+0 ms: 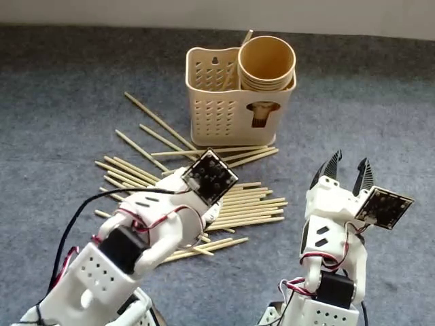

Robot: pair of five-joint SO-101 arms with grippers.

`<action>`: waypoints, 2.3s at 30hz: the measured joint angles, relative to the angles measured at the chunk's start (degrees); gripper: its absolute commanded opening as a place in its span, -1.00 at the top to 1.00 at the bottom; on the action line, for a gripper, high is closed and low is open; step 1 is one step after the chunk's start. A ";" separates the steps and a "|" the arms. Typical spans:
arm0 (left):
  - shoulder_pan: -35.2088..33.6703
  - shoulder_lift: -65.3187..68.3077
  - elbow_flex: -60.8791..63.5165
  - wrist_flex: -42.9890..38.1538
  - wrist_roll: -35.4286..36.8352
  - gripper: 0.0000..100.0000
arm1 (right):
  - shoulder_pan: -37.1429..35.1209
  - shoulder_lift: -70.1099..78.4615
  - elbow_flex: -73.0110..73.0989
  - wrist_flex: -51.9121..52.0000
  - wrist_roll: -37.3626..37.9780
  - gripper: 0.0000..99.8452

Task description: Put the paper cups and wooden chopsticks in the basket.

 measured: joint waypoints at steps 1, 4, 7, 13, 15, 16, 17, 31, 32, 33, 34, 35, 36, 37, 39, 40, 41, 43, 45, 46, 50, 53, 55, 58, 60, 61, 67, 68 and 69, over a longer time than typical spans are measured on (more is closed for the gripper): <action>0.18 2.29 -0.09 0.00 0.00 0.85 | 0.00 0.00 0.00 0.00 0.00 0.60; 0.18 10.37 -1.49 0.00 0.00 0.83 | 0.00 0.00 0.00 0.00 0.00 0.60; 0.18 18.99 -4.04 0.00 0.00 0.82 | 0.00 0.00 0.00 0.00 0.00 0.60; 2.64 34.29 -8.26 0.00 -1.85 0.82 | 0.00 0.00 0.00 0.00 0.00 0.60; 5.36 38.59 -9.23 0.00 -2.55 0.82 | 0.00 0.00 0.00 0.00 0.00 0.60; 6.15 40.70 -9.93 0.00 -2.64 0.82 | 0.00 0.00 0.00 0.00 0.00 0.60; 6.68 42.90 -10.81 0.00 -2.64 0.82 | 0.00 0.00 0.00 0.00 0.00 0.60; 8.79 64.79 -22.77 0.00 -2.64 0.83 | 0.00 0.00 0.00 0.00 0.00 0.60; 8.88 65.23 -23.30 0.00 -2.64 0.83 | 0.00 0.00 0.00 0.00 0.00 0.60; 8.88 65.49 -23.56 0.00 -2.64 0.83 | 0.00 0.00 0.00 0.00 0.00 0.60; 8.88 65.49 -23.74 0.00 -2.64 0.85 | 0.00 0.00 0.00 0.00 0.00 0.60; 8.88 65.67 -23.74 0.00 -2.64 0.89 | 0.00 0.00 0.00 0.00 0.00 0.60; 8.88 65.67 -23.74 0.00 -2.64 0.92 | 0.00 0.00 0.00 0.00 0.00 0.60; 8.88 65.67 -23.74 0.00 -2.64 0.95 | 0.00 0.00 0.00 0.00 0.00 0.60; 9.32 65.76 -23.82 0.00 -2.64 0.97 | 0.00 0.00 0.00 0.00 0.00 0.60; 9.41 66.02 -23.82 0.00 -2.64 0.97 | 0.00 0.00 0.00 0.00 0.00 0.60; 9.41 66.02 -23.82 -0.09 -2.73 0.98 | 0.00 0.00 0.00 0.00 0.00 0.60; 9.41 66.02 -24.00 -0.09 -2.64 0.98 | 0.00 0.00 0.00 0.00 0.00 0.60; 9.41 66.02 -24.18 -0.09 -2.64 0.98 | 0.00 0.00 0.00 0.00 0.00 0.60; 9.41 66.02 -24.18 -0.09 -2.64 0.98 | 0.00 0.00 0.00 0.00 0.00 0.60; 9.41 66.02 -24.35 1.05 -2.73 0.98 | 0.00 0.00 0.00 0.00 0.00 0.60; 10.20 66.11 -25.58 3.69 -2.73 0.97 | 0.00 0.00 0.00 0.00 0.00 0.60; 10.64 66.11 -26.02 4.57 -2.73 0.97 | 0.00 0.00 0.00 0.00 0.00 0.60; 10.55 66.20 -26.81 5.63 -2.46 0.87 | 0.00 0.00 0.00 0.00 0.00 0.60; 9.49 66.20 -27.60 6.51 -1.14 0.78 | 0.00 0.00 0.00 0.00 0.00 0.60; 8.79 66.20 -28.04 6.95 -0.62 0.77 | 0.00 0.00 0.00 0.00 0.00 0.60; 6.51 66.20 -28.57 8.26 -0.18 0.76 | 0.00 0.00 0.00 0.00 0.00 0.60; 6.51 66.20 -28.57 8.26 -0.18 0.76 | 0.00 0.00 0.00 0.00 0.00 0.60; 6.51 66.20 -28.57 8.26 -0.18 0.76 | 0.00 0.00 0.00 0.00 0.00 0.60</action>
